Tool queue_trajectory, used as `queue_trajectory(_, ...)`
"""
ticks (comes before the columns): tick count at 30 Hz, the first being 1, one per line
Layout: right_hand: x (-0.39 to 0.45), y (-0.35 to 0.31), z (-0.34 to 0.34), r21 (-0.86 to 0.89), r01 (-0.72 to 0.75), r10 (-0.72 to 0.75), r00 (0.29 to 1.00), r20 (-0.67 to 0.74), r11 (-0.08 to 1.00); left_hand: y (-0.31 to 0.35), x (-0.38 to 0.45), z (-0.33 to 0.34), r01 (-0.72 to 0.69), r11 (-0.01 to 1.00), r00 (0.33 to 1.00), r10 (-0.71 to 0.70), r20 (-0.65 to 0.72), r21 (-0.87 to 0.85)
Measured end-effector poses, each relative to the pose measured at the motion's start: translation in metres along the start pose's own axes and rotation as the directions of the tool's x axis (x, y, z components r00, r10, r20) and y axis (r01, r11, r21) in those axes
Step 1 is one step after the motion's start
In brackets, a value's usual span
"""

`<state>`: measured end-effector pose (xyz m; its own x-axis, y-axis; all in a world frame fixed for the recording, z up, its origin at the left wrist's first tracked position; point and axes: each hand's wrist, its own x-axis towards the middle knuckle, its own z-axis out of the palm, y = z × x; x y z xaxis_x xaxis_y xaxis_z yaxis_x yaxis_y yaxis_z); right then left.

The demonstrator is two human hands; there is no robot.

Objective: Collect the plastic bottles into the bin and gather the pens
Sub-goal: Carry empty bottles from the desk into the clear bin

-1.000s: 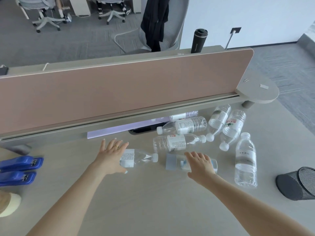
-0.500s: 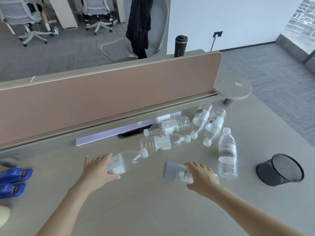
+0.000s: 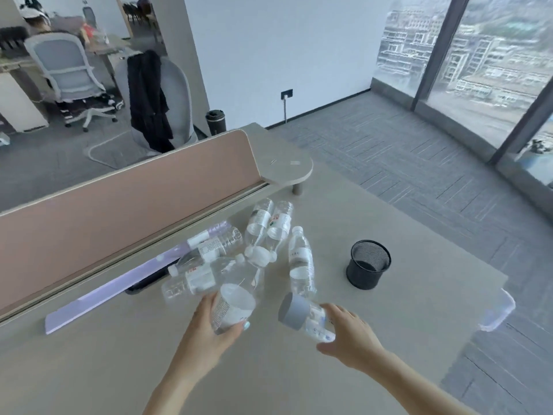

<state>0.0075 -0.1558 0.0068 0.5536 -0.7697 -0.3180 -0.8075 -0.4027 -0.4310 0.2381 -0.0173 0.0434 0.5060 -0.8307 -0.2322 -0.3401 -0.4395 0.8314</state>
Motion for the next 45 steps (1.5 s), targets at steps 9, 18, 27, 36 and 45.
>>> queue_trajectory(9,-0.089,0.149,-0.064,0.257,-0.226,0.284,0.934,-0.218,0.940,0.103,-0.028,0.161,-0.103,0.986,0.964,0.132,0.230,-0.131)
queue_trajectory(18,-0.195,0.302,-0.098,0.463,-0.389,0.512,0.840,-0.177,0.797,0.182,-0.069,0.288,-0.162,0.970,0.913,0.218,0.345,-0.182)
queue_trajectory(27,-0.261,0.394,-0.136,0.564,-0.438,0.640,0.735,-0.224,0.700,0.233,-0.090,0.403,-0.212,0.971,0.859,0.238,0.452,-0.109)
queue_trajectory(36,-0.264,0.458,-0.177,0.636,-0.432,0.706,0.658,-0.262,0.639,0.293,-0.057,0.493,-0.312,0.942,0.780,0.329,0.532,-0.125)
queue_trajectory(45,-0.189,0.518,-0.257,0.664,-0.413,0.717,0.641,-0.274,0.623,0.366,0.035,0.557,-0.372,0.922,0.739,0.363,0.567,-0.105)
